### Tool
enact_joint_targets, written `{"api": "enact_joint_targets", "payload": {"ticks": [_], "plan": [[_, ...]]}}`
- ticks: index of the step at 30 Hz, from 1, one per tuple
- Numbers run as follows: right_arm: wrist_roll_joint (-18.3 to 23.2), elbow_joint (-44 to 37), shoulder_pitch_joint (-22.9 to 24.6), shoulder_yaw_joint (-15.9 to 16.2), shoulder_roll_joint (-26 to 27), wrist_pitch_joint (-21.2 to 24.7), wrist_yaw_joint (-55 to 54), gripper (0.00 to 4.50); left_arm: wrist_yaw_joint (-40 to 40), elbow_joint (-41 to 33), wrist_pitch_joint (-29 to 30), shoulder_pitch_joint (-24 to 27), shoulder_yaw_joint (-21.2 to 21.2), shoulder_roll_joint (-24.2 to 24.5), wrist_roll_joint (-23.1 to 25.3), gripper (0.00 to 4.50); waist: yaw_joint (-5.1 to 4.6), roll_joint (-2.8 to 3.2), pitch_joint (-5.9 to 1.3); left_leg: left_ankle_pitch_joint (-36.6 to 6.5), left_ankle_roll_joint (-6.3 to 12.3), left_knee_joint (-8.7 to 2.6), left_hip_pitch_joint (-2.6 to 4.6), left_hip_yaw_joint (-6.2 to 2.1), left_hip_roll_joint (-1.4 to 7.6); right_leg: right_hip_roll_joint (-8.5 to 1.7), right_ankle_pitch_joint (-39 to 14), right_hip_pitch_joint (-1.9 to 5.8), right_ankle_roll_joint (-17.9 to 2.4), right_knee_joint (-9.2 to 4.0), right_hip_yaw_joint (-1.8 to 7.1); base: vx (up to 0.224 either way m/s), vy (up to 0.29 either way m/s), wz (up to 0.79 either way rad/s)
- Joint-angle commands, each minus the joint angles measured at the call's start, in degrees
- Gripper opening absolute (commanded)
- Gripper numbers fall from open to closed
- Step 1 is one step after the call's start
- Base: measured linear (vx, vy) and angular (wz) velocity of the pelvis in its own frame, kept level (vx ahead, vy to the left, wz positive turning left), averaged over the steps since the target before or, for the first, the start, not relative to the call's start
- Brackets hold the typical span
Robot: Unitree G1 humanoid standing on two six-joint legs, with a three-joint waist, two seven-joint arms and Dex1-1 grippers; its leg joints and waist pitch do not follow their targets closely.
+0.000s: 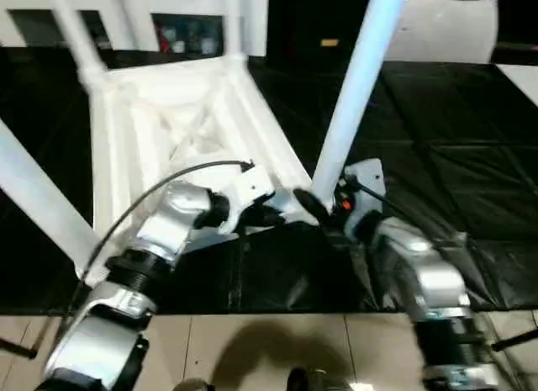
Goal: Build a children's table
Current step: Rotate leg to tighten
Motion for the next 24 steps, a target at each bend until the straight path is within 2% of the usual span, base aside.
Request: {"api": "enact_joint_targets", "payload": {"ticks": [1,4,6,7,10,11,15,16,20,24], "plan": [[1.17,-1.21,0.59,0.19,-3.24,-2.17,6.22,4.29,-6.75,0.24,-3.57,1.19,-2.74,1.01,-1.30,0.00,0.28,0.32,-4.20,1.44,9.69,-2.13,-0.25,-0.06,2.02,-4.69,2.86,4.43,-15.73,-1.90,3.31,0.000,0.000,0.00],[3.33,-1.64,0.44,0.22,-6.15,-2.65,11.61,4.48,-10.43,0.84,-5.93,1.16,-3.75,2.77,-1.51,0.00,0.55,0.35,-4.03,-1.47,8.49,-2.31,-0.03,-0.08,2.31,-4.75,-2.29,4.37,-15.43,-2.33,3.22,0.000,0.000,0.00],[4.49,-1.84,0.27,0.37,-7.81,-2.69,14.95,4.48,-12.49,1.35,-7.29,0.98,-4.28,3.62,-1.69,0.00,0.58,0.27,-4.06,-2.41,8.12,-2.29,-0.06,-0.11,2.24,-4.68,-3.55,4.46,-15.20,-2.42,3.17,0.000,0.000,0.00],[5.39,-2.04,0.09,0.95,-9.70,-2.59,18.87,4.48,-14.70,2.14,-8.73,0.57,-4.60,4.25,-1.80,0.00,0.68,0.19,-3.90,-3.94,7.50,-2.40,-0.06,-0.11,2.30,-4.75,-6.24,4.38,-14.51,-2.73,3.17,0.000,0.000,0.00],[5.91,-1.58,-0.30,2.77,-12.30,-3.65,23.73,4.48,-17.59,3.35,-10.64,-0.13,-5.17,4.99,-1.92,0.00,1.08,0.17,-3.95,-4.17,6.82,-2.38,0.01,-0.12,2.32,-4.85,-7.72,4.38,-13.66,-2.80,3.21,0.000,0.000,0.00],[5.41,-0.27,-1.03,4.81,-14.46,-6.25,28.93,4.48,-20.70,4.51,-12.20,-0.96,-5.95,5.71,-2.05,0.00,1.41,0.03,-3.99,-4.53,6.53,-2.27,0.04,0.02,2.25,-4.84,-8.88,4.26,-13.32,-2.98,3.14,0.000,0.000,0.00],[5.35,0.96,-1.81,6.44,-15.90,-7.74,33.49,4.48,-23.29,5.45,-13.46,-1.72,-6.76,6.31,-1.92,0.00,1.98,0.02,-4.17,-3.19,6.61,-2.13,-0.18,0.03,2.41,-4.81,-7.27,4.40,-13.41,-2.51,3.08,0.000,0.000,0.00],[5.36,1.94,-2.61,7.62,-16.74,-8.23,36.27,4.22,-24.94,6.51,-14.88,-2.44,-7.35,6.60,-1.72,0.00,2.12,-0.20,-4.25,-2.81,6.86,-2.04,-0.22,0.05,2.31,-4.69,-6.97,4.37,-13.51,-2.43,2.98,0.000,0.000,0.00],[5.26,4.07,-4.42,9.81,-17.65,-8.76,40.83,3.98,-27.16,8.95,-17.12,-4.16,-8.05,6.59,-1.23,0.00,2.68,-0.16,-4.41,-1.48,7.60,-1.74,-0.27,0.11,2.32,-4.66,-5.23,4.22,-13.98,-2.06,2.94,0.000,0.000,0.00],[5.05,6.03,-5.69,11.28,-17.99,-9.65,43.13,3.75,-27.66,10.39,-18.47,-5.33,-9.22,6.59,-1.58,0.00,3.44,-0.12,-4.43,-1.76,7.20,-1.72,-0.13,0.09,2.63,-4.94,-5.63,4.08,-14.25,-1.96,2.96,0.000,0.000,0.00]]}}
